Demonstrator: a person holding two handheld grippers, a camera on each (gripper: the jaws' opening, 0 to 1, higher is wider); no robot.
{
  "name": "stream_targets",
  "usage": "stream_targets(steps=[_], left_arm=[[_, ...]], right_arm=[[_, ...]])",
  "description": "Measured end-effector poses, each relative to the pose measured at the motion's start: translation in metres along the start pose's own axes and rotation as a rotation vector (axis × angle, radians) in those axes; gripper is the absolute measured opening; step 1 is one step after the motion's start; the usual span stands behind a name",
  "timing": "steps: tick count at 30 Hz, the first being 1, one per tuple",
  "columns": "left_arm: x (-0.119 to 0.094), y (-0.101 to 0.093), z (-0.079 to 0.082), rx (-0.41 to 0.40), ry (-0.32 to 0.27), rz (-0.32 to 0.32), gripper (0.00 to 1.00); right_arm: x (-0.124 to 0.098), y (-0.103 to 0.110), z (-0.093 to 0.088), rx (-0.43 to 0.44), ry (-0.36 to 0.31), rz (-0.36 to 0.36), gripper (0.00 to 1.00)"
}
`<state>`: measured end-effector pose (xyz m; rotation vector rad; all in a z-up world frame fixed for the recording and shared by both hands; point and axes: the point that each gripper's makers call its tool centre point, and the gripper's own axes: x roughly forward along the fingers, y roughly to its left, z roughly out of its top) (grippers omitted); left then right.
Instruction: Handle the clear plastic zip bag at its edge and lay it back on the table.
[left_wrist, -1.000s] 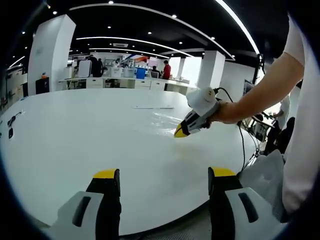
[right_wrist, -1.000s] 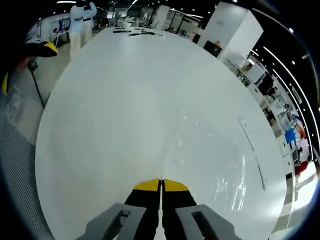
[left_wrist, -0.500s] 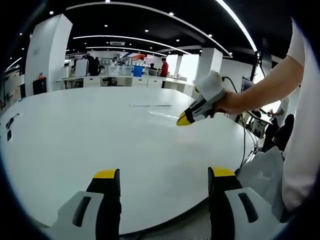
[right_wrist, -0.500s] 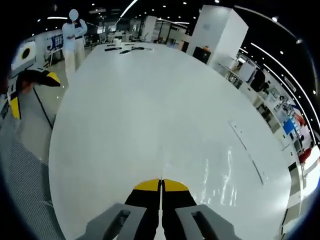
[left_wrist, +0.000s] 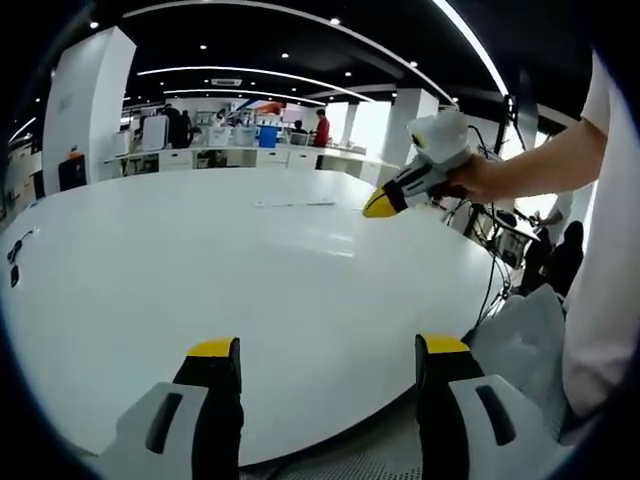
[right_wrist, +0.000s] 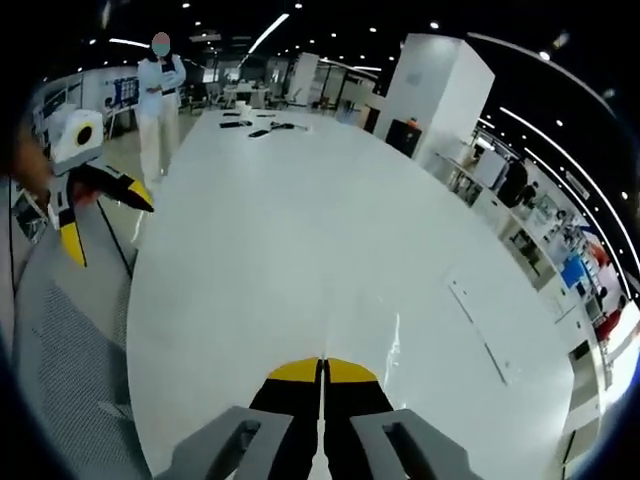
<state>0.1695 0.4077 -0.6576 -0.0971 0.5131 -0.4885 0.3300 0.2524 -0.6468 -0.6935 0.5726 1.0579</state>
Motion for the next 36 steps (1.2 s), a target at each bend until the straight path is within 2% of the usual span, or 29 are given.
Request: stream_targets(steps=[8,15,22,30,36], left_arm=[[0.000,-0.001,-0.002,0.006,0.021,-0.019,0.68],[0.001,-0.005,0.005,0.015,0.027,-0.039,0.67],[0.010,-0.018,0.032,0.079,0.002,-0.089,0.64],[0.020,-0.020,0.079,0.164,-0.049,-0.148,0.60],[0.028,-0.018,0.113,0.207,-0.098,-0.197,0.52]], right_arm=[[-0.037,0.000,0.013,-0.045,-0.057,-0.008,0.00],[-0.066,0.007,0.021,-0.067,-0.111,0.016,0.00],[-0.096,0.020,0.031,-0.085,-0.172,0.057,0.00],[-0.125,0.030,0.034,-0.098,-0.217,0.092,0.00],[-0.148,0.038,0.037,-0.123,-0.247,0.130,0.00]])
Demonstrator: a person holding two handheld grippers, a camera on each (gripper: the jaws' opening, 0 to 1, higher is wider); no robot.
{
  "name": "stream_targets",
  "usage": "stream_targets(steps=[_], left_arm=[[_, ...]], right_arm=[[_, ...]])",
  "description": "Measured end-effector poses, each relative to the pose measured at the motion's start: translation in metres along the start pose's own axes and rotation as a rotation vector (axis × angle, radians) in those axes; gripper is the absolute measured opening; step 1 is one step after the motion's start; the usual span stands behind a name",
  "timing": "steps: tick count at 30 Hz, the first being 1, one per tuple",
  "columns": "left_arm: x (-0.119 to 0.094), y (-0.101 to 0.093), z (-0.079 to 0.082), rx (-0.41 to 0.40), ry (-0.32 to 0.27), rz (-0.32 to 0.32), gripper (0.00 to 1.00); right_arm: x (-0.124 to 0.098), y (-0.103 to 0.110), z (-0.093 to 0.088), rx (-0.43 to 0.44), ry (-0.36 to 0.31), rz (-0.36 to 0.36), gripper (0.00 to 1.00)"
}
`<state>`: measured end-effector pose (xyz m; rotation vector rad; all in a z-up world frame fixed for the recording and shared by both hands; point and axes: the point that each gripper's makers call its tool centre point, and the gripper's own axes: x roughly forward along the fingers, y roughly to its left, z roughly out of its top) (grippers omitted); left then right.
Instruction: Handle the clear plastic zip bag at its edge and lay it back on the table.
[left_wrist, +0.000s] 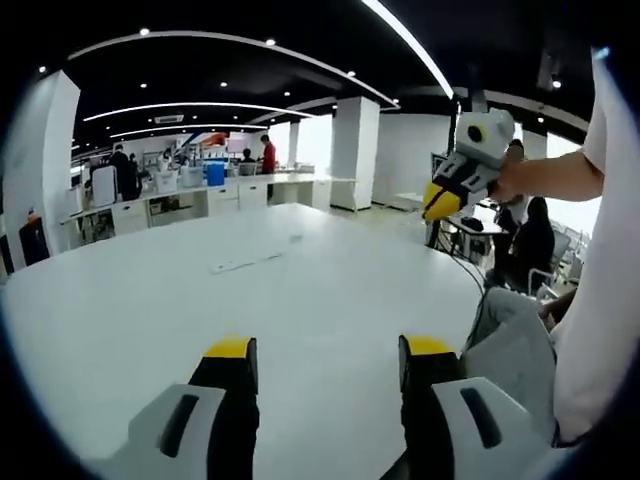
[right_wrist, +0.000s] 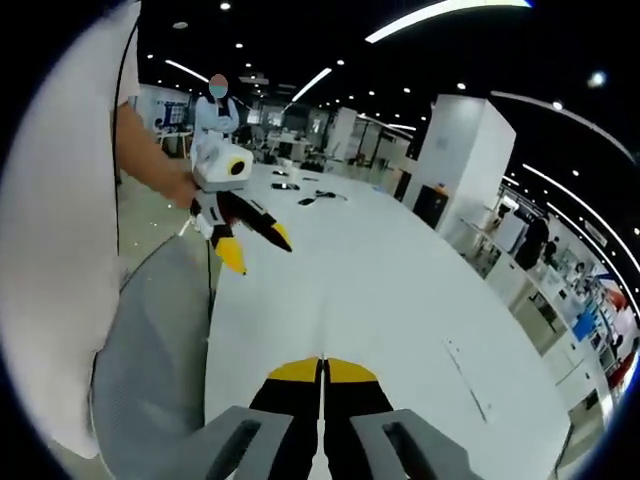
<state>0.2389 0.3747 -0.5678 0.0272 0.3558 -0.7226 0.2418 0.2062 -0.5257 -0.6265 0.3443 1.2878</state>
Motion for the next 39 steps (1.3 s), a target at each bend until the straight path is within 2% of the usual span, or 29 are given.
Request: stream_targets(steps=[5,10,16,21,23,28,30,39], left_arm=[[0.008,0.006,0.023,0.018,-0.043,-0.046,0.46],[0.012,0.006,0.035,0.047,-0.060,-0.079,0.39],[0.018,-0.006,0.037,0.132,-0.034,-0.153,0.36],[0.023,-0.023,0.039,0.258,0.010,-0.231,0.33],[0.025,-0.022,0.039,0.281,0.021,-0.229,0.32],[0.023,-0.019,0.039,0.298,0.038,-0.245,0.27],[0.021,-0.022,0.040,0.297,0.040,-0.266,0.20],[0.016,-0.026,0.042,0.305,0.043,-0.291,0.03]], right_arm=[[-0.012,0.009,0.011,-0.003,-0.035,0.049,0.00],[-0.021,0.014,0.024,0.005,-0.062,0.078,0.00],[-0.027,0.020,0.034,-0.013,-0.067,0.102,0.00],[-0.028,0.026,0.042,-0.038,-0.072,0.124,0.00],[-0.028,0.025,0.044,-0.044,-0.073,0.124,0.00],[-0.030,0.024,0.049,-0.059,-0.080,0.128,0.00],[-0.030,0.024,0.050,-0.065,-0.080,0.129,0.00],[-0.031,0.021,0.049,-0.060,-0.076,0.125,0.00]])
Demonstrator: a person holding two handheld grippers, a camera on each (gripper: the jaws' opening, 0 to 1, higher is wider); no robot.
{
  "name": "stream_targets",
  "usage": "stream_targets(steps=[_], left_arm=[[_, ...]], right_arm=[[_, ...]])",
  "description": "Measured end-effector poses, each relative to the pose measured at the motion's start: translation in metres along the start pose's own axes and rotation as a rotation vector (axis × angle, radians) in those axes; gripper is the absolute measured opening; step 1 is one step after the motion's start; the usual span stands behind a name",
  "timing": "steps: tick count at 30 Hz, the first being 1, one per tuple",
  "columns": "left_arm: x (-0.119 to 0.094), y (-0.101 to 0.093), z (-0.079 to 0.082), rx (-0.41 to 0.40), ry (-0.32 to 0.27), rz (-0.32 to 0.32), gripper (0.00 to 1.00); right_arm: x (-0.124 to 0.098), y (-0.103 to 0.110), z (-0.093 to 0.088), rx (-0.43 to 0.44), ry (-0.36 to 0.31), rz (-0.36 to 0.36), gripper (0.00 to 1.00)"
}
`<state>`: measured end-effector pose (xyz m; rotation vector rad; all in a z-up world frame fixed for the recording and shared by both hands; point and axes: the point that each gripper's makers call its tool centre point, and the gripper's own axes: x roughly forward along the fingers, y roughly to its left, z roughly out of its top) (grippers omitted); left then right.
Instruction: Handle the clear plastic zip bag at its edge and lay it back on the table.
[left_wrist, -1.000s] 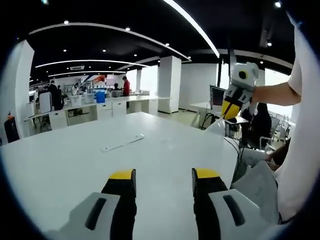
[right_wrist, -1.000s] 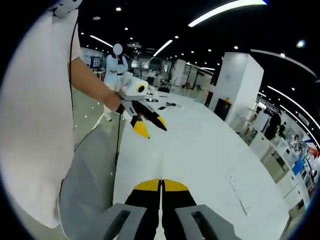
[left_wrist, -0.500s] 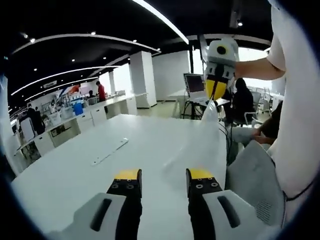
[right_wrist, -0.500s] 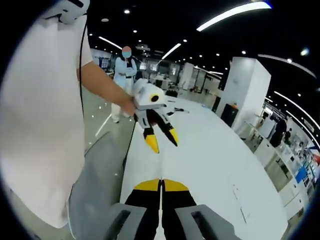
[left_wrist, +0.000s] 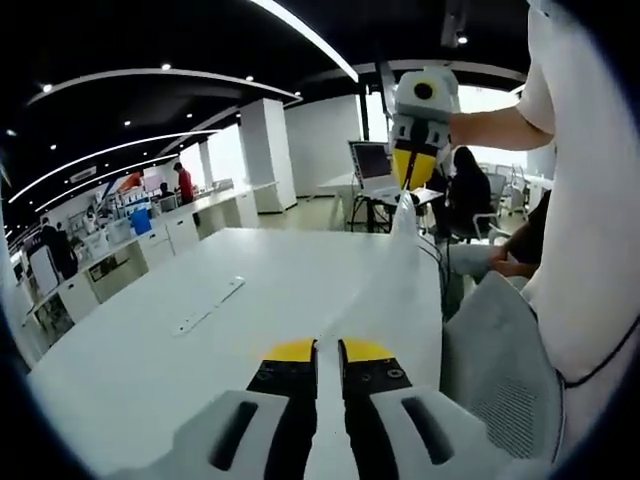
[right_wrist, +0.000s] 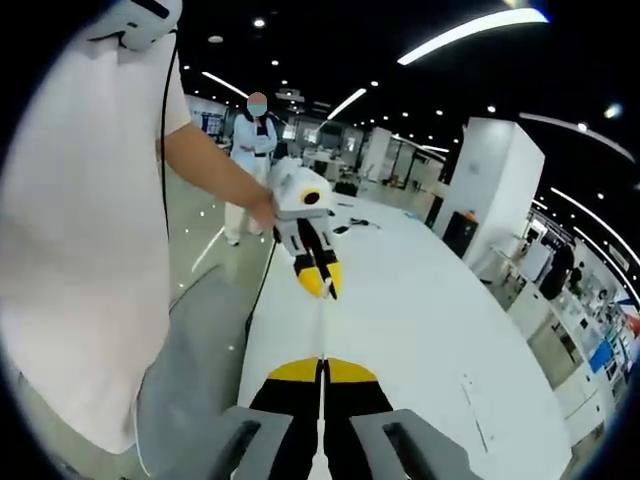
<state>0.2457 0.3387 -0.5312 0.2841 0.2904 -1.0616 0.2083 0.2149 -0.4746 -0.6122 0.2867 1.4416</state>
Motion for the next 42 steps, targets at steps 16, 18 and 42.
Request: stream_targets(steps=[16,18,42], left_arm=[[-0.006,-0.014,0.020,-0.057,-0.041,-0.068,0.00],[-0.006,-0.014,0.022,-0.059,-0.038,-0.069,0.00],[-0.008,-0.023,0.038,-0.081,-0.019,-0.114,0.00]], right_arm=[[-0.003,-0.012,-0.021,0.079,0.031,-0.030,0.00],[-0.003,-0.013,-0.023,0.085,0.034,-0.035,0.00],[0.001,-0.021,-0.039,0.160,0.049,-0.068,0.10]])
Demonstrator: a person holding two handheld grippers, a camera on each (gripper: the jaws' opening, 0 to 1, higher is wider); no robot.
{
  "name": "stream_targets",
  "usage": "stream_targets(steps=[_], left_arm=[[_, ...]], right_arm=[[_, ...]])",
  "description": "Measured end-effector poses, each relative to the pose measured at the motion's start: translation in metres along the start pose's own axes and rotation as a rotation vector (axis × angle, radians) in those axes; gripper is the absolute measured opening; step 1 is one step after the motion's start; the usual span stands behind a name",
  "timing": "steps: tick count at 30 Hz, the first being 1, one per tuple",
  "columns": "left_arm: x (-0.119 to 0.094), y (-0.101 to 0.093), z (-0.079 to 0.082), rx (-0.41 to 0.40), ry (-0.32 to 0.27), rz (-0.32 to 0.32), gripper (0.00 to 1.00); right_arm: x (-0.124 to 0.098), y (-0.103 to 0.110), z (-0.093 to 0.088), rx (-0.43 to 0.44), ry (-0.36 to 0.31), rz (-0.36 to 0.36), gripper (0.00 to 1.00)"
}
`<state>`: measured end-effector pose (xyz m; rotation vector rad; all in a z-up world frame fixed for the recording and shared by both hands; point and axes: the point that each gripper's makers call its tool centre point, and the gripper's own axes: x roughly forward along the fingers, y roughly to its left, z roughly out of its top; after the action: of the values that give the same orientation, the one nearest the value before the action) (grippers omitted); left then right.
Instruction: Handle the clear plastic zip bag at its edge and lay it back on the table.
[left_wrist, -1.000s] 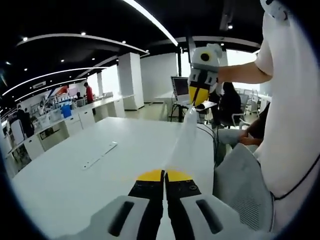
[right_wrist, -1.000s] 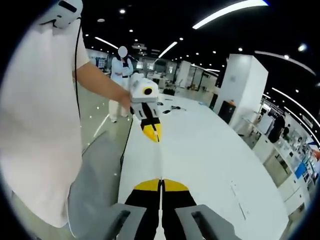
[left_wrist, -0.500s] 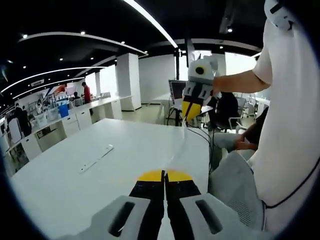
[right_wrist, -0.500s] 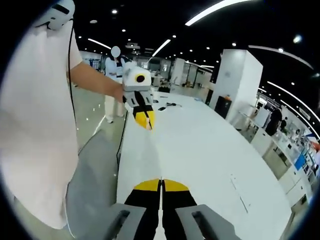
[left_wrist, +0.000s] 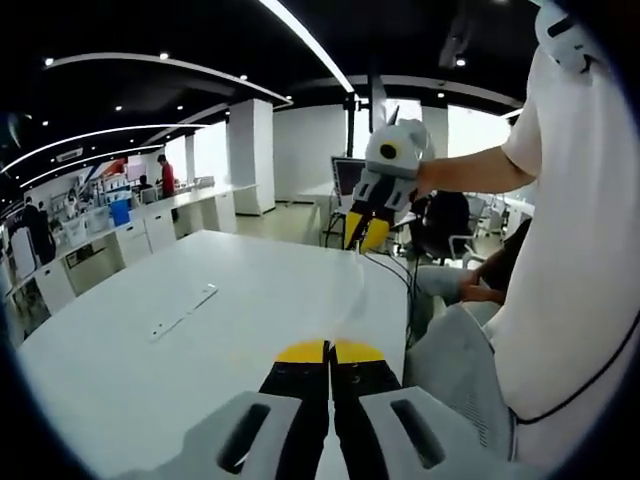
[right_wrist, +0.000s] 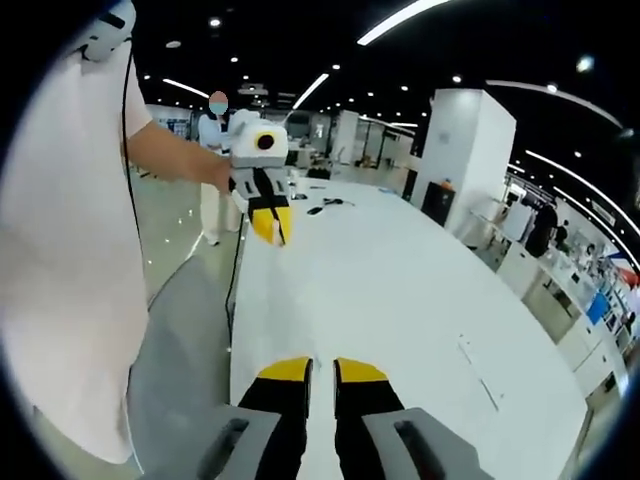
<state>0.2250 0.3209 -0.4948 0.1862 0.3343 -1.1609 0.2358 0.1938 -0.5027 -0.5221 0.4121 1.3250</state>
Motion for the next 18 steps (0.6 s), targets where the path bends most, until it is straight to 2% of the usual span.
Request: stream_targets(steps=[8,14,18], left_arm=[[0.003,0.000,-0.001,0.005,0.008,0.007,0.00],[0.009,-0.005,-0.001,0.012,0.018,0.006,0.00],[0.013,-0.008,-0.001,0.011,0.021,0.004,0.00]], right_arm=[[0.009,0.012,0.022,-0.052,-0.019,0.026,0.22],[0.029,0.027,0.045,-0.090,-0.033,0.074,0.21],[0.045,0.041,0.052,-0.106,-0.033,0.123,0.20]])
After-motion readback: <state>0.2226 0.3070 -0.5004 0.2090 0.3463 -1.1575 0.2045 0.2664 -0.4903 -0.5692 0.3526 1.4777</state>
